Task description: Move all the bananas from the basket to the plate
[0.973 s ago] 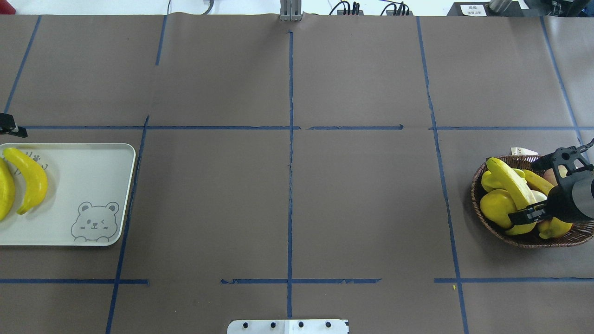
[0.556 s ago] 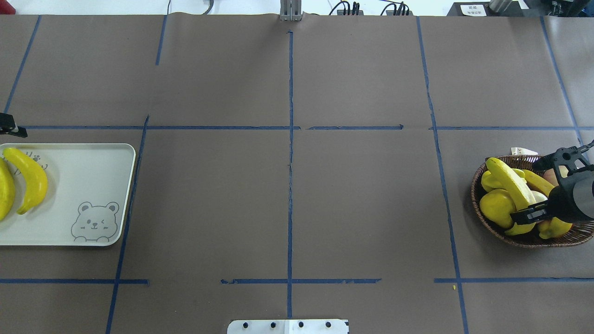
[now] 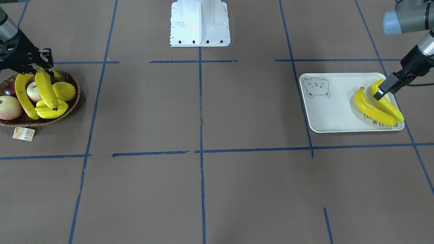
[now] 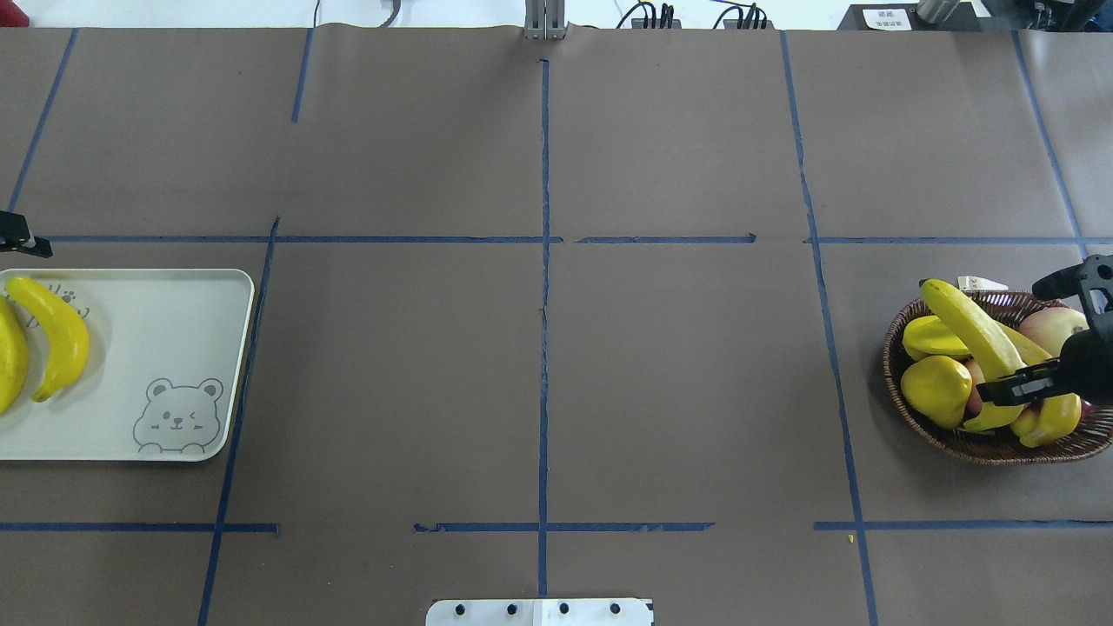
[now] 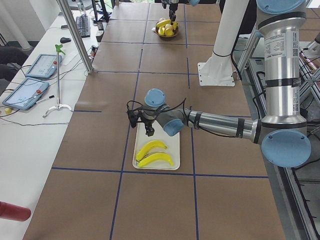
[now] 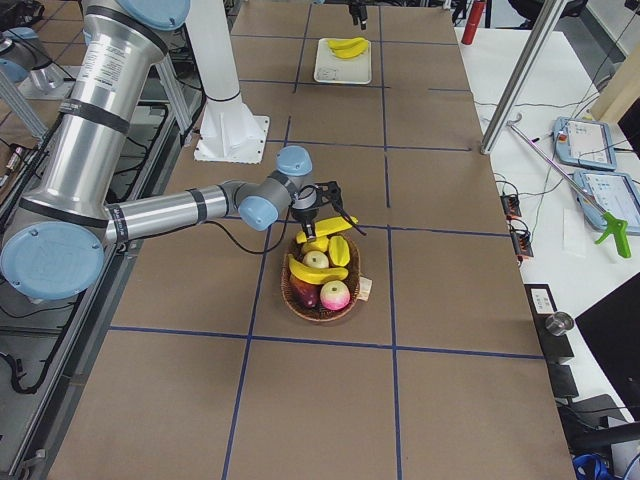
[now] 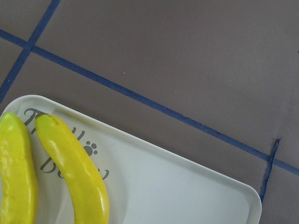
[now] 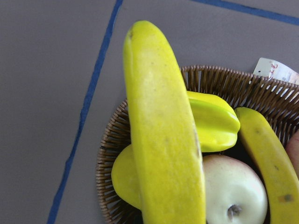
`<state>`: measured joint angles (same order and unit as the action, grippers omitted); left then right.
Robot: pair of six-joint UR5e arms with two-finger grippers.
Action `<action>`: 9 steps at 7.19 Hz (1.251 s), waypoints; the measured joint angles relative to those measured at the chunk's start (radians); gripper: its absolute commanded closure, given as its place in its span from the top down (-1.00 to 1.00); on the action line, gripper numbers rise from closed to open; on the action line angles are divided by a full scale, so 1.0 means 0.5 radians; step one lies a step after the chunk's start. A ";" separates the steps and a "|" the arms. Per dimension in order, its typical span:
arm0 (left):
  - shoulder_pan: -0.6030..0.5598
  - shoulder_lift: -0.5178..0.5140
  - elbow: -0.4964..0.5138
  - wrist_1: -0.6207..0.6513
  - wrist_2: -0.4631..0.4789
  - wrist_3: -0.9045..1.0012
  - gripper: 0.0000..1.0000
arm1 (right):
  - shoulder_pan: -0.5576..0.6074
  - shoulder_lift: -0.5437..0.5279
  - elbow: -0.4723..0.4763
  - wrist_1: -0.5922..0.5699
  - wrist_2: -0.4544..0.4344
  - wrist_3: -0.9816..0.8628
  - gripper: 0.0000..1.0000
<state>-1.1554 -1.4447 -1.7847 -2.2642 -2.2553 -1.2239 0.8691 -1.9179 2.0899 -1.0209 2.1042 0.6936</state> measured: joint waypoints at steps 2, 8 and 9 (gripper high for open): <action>0.019 -0.017 -0.016 -0.025 -0.002 -0.001 0.99 | 0.122 0.066 0.032 -0.009 0.125 0.002 -0.98; 0.270 -0.440 -0.045 -0.188 -0.005 -0.120 0.99 | -0.147 0.751 -0.025 -0.098 0.057 0.573 -0.91; 0.310 -0.526 -0.047 -0.198 -0.008 -0.222 0.99 | -0.271 0.867 -0.028 -0.096 -0.057 0.734 -0.92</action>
<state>-1.0005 -1.7078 -1.8081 -2.3632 -2.2591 -1.3349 0.7337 -1.4843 2.0757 -1.0690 2.0759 1.0609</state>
